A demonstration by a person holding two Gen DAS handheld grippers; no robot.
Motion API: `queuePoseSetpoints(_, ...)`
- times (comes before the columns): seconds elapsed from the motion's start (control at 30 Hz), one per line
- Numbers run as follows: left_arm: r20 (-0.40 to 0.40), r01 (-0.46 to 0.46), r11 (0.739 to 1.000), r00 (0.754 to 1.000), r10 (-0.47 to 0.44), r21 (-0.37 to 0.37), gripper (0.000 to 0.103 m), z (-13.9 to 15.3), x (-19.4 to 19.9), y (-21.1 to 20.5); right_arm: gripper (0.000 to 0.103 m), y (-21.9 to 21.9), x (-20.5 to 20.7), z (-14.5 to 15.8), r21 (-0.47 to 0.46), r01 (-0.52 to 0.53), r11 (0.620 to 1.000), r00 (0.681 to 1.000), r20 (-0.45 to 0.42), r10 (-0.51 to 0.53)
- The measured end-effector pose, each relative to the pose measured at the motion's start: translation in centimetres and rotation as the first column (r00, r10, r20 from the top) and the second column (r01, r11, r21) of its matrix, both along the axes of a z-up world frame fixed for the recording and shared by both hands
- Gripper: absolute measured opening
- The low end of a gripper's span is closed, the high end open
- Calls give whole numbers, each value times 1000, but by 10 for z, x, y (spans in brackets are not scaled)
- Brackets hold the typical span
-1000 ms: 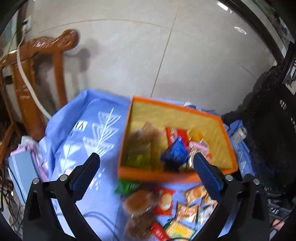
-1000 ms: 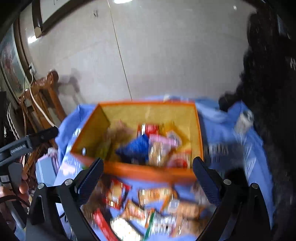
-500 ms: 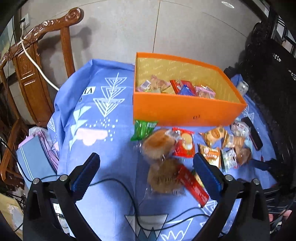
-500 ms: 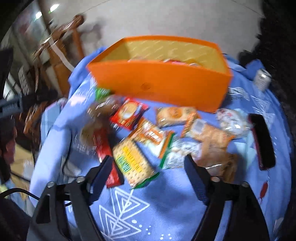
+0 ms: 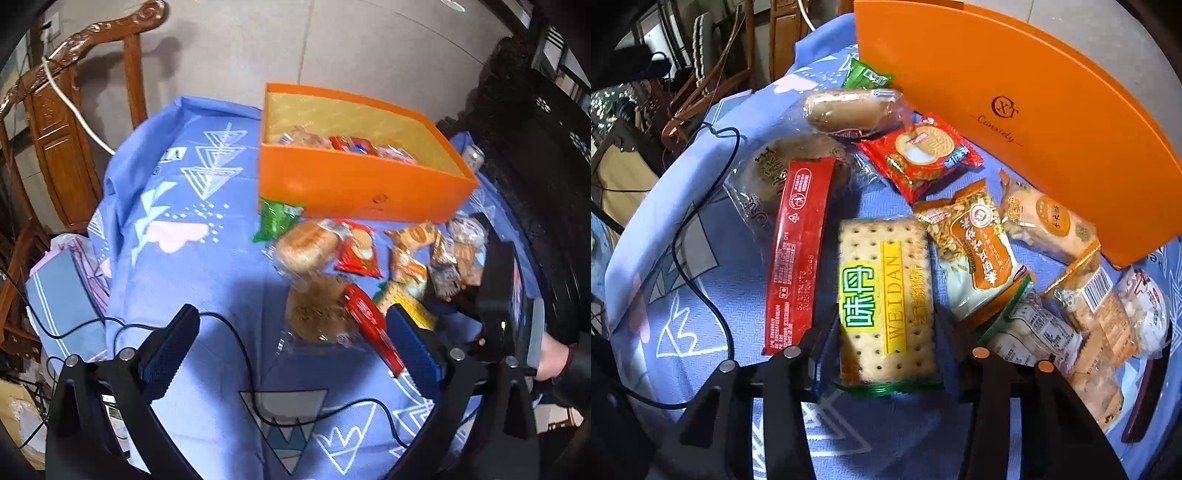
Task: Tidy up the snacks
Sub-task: 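Grasp the WEIDAN biscuit pack with the right tool while the left tool grasps the red stick snack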
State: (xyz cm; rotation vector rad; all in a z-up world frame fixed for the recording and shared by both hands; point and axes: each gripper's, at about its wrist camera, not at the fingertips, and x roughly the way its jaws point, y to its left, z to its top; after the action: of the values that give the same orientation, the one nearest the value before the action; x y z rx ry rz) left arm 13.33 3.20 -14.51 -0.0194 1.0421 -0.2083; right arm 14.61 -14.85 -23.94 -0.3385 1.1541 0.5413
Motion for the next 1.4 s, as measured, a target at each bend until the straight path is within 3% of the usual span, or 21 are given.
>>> queuePoseSetpoints(0.17, -37, 95, 995, 995, -95, 0, 99, -12, -4, -31, 47, -29, -25, 20, 95, 146, 985, 989, 13, -148)
queuePoseSetpoints(0.33, -78, 211, 977, 974, -212, -23, 99, -31, -3, -76, 47, -66, -55, 35, 161, 328, 931, 942, 17, -335)
queuePoseSetpoints(0.47, -123, 244, 970, 962, -244, -19, 99, -50, 1, -106, 47, -82, -69, 39, 188, 404, 895, 910, 15, -414)
queuePoseSetpoints(0.63, -222, 224, 974, 949, -226, -31, 99, -77, 8, -124, 47, -90, -76, 39, 184, 434, 882, 894, 29, -446)
queuePoseSetpoints(0.67, -257, 211, 977, 942, -214, -39, 97, -84, 10, -126, 47, -89, -76, 39, 186, 440, 878, 891, 28, -453)
queuePoseSetpoints(0.77, -337, 183, 981, 921, -194, -63, 74, -103, 14, -129, 47, -91, -76, 39, 193, 459, 867, 881, 29, -472)
queuePoseSetpoints(0.9, -410, 118, 990, 901, -138, -74, 67, -124, 23, -130, 47, -93, -79, 39, 199, 468, 861, 875, 29, -482)
queuePoseSetpoints(1.07, -390, 100, 992, 913, -124, -82, 64, -130, 29, -133, 47, -95, -80, 40, 201, 474, 857, 871, 31, -490)
queuePoseSetpoints(1.2, -361, 121, 992, 924, -129, -46, 34, -128, 29, -133, 47, -97, -78, 40, 206, 481, 852, 867, 31, -497)
queuePoseSetpoints(1.4, -334, 144, 988, 930, -154, -55, 18, -125, 27, -127, 47, -94, -77, 43, 206, 477, 854, 868, 43, -495)
